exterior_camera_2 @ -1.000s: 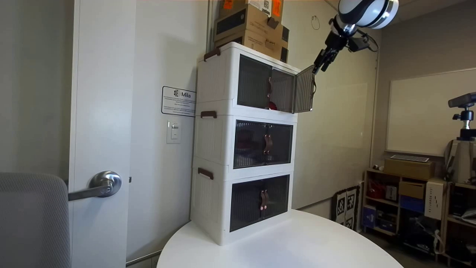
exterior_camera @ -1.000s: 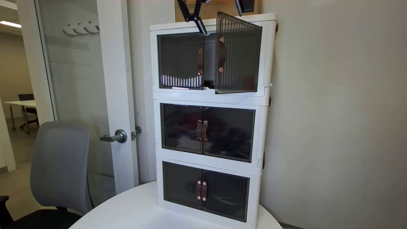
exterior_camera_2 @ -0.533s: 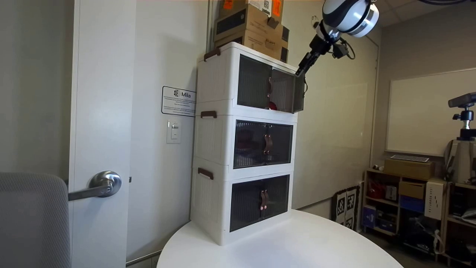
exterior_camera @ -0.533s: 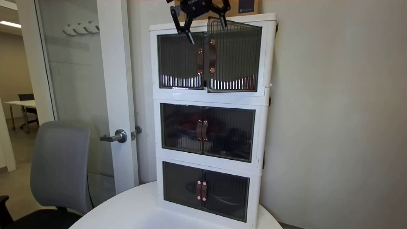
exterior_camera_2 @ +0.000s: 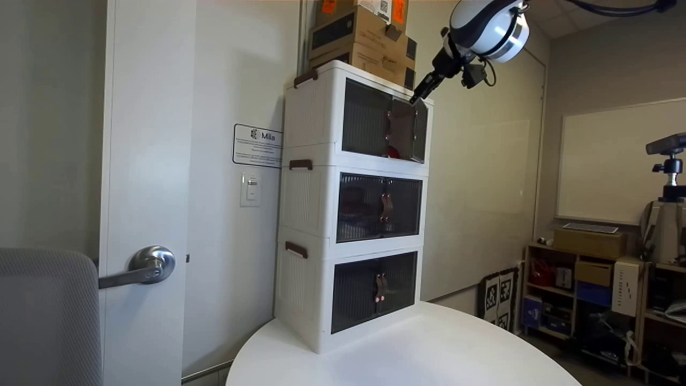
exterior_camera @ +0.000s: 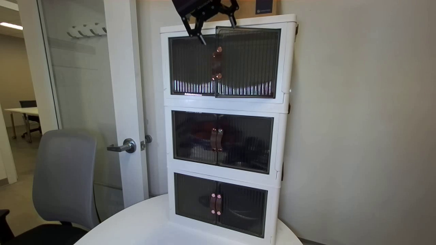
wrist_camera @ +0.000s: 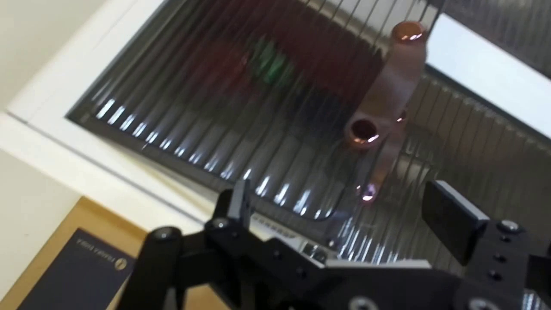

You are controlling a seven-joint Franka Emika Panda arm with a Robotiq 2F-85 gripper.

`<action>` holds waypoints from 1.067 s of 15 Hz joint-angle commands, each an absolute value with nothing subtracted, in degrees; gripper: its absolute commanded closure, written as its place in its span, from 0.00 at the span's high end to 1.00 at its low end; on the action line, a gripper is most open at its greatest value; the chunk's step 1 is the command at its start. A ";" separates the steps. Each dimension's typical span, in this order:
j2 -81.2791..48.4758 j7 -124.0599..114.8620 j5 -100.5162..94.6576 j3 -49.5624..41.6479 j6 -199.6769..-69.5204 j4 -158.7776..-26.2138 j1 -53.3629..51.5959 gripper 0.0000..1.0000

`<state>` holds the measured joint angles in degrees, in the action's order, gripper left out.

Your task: Close the top left and right cabinet doors

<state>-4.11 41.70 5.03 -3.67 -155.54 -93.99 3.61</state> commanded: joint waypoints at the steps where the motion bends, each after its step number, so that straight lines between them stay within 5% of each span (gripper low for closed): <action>1: -6.51 34.02 -1.87 -3.95 -167.37 -92.97 3.80 1.00; 7: -6.79 30.66 -3.26 -3.26 -170.10 -95.35 4.37 1.00; 13: -0.81 55.42 26.85 13.11 -160.56 -98.86 12.05 1.00; 16: 2.52 63.59 36.52 10.97 -155.67 -102.19 11.75 1.00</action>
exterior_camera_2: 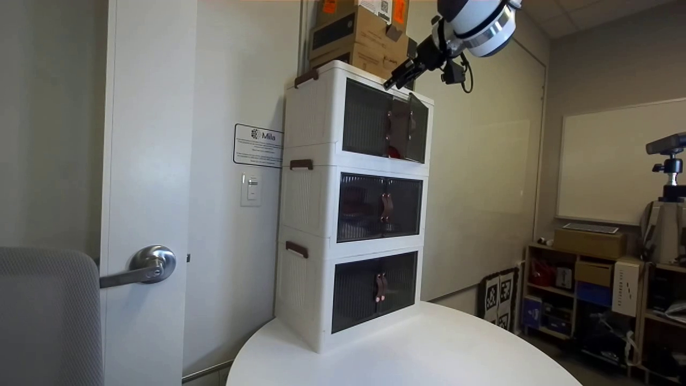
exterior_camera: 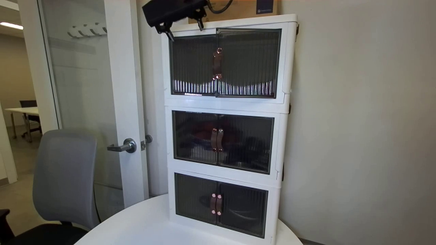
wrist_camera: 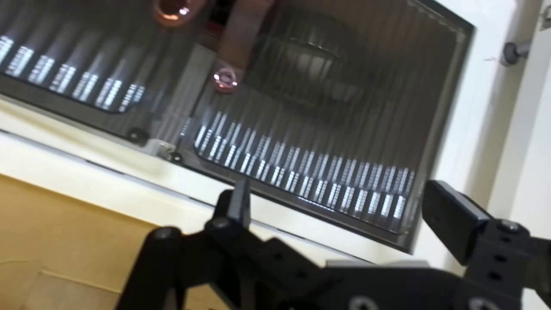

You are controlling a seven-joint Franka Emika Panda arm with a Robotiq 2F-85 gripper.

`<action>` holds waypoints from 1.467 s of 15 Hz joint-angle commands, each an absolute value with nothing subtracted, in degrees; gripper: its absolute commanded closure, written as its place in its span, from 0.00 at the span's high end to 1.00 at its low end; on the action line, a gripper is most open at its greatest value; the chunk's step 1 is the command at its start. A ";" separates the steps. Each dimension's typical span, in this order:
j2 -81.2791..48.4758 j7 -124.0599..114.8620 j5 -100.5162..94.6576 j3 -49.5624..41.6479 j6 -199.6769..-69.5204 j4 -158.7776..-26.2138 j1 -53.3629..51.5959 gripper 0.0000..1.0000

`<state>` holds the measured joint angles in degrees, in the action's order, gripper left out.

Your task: Close the top left and right cabinet doors

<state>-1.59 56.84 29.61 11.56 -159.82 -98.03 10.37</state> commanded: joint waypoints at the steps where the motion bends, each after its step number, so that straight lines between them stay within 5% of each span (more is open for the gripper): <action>1: 3.41 64.09 37.05 10.28 -154.07 -103.48 11.83 1.00; 8: 8.28 52.78 25.17 -1.08 -130.74 -107.09 8.94 1.00; 22: -5.95 30.52 6.64 -1.64 -160.38 -99.84 4.57 1.00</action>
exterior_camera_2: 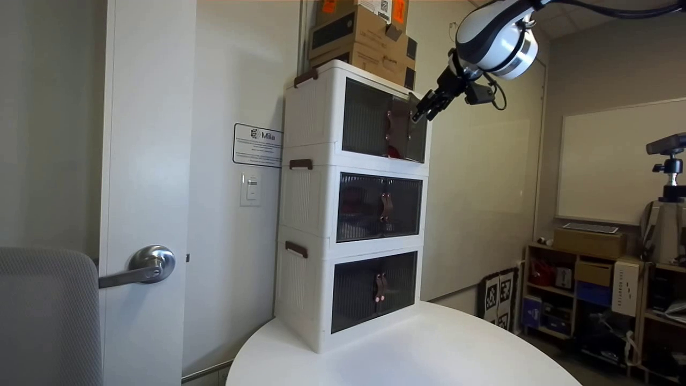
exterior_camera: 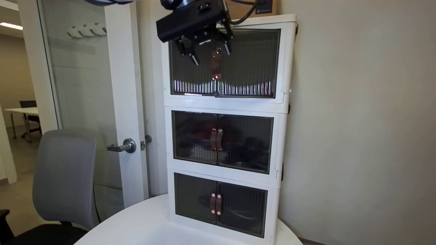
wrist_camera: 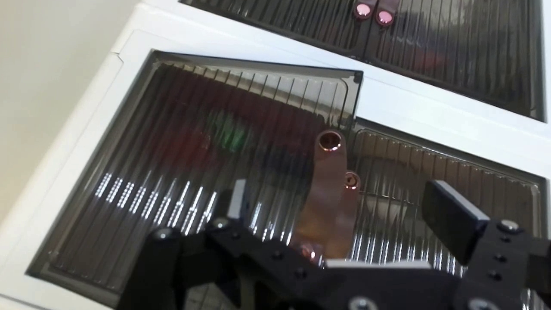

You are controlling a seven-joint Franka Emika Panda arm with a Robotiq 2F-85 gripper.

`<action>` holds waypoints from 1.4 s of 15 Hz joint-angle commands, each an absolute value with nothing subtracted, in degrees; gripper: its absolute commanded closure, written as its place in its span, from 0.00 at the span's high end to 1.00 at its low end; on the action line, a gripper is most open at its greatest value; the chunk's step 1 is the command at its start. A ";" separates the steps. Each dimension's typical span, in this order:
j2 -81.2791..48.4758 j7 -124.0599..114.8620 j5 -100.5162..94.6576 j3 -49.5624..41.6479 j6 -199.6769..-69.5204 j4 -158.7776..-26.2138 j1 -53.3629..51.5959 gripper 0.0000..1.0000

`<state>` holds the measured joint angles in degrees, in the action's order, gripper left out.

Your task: Close the top left and right cabinet doors

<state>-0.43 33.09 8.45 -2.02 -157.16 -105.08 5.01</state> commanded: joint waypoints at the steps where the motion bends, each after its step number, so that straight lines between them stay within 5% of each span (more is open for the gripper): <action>1: -7.49 30.39 6.75 -1.50 -161.31 -98.41 4.44 1.00; 11: -18.19 30.57 8.24 -1.43 -162.85 -82.92 4.00 1.00; 21: -16.55 29.22 8.35 -0.82 -157.93 -84.15 3.46 1.00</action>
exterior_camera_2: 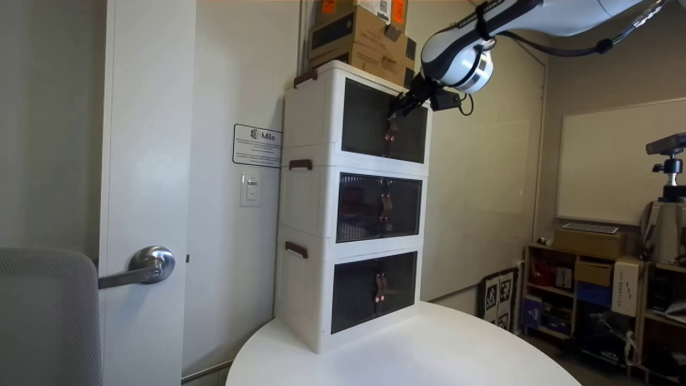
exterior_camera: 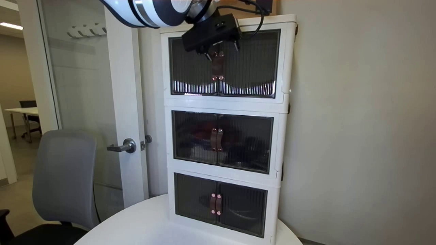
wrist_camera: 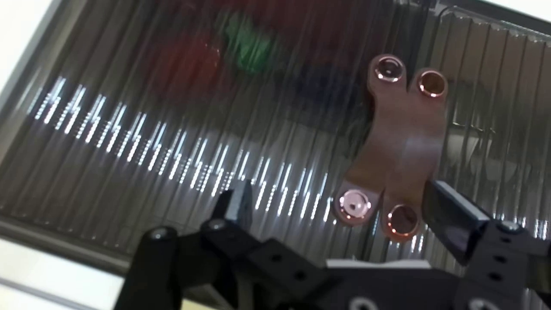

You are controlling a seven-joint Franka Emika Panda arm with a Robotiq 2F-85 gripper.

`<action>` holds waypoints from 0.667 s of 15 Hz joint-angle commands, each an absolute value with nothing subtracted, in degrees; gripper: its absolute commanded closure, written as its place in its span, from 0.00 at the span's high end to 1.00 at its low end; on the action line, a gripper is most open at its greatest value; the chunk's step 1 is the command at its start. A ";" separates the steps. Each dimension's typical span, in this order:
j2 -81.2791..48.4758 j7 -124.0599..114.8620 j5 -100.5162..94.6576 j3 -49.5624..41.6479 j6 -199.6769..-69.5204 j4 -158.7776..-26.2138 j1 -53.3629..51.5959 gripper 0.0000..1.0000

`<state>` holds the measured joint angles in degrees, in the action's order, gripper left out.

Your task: Close the top left and right cabinet doors

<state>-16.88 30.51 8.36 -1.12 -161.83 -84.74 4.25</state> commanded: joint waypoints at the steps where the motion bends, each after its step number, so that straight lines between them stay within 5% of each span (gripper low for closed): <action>1: -15.59 28.73 8.10 -0.88 -155.34 -84.92 3.27 1.00; 10: -1.97 11.18 -2.21 -0.72 -132.00 -99.20 1.45 1.00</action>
<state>-8.89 18.21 2.16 -0.08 -136.02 -90.43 2.86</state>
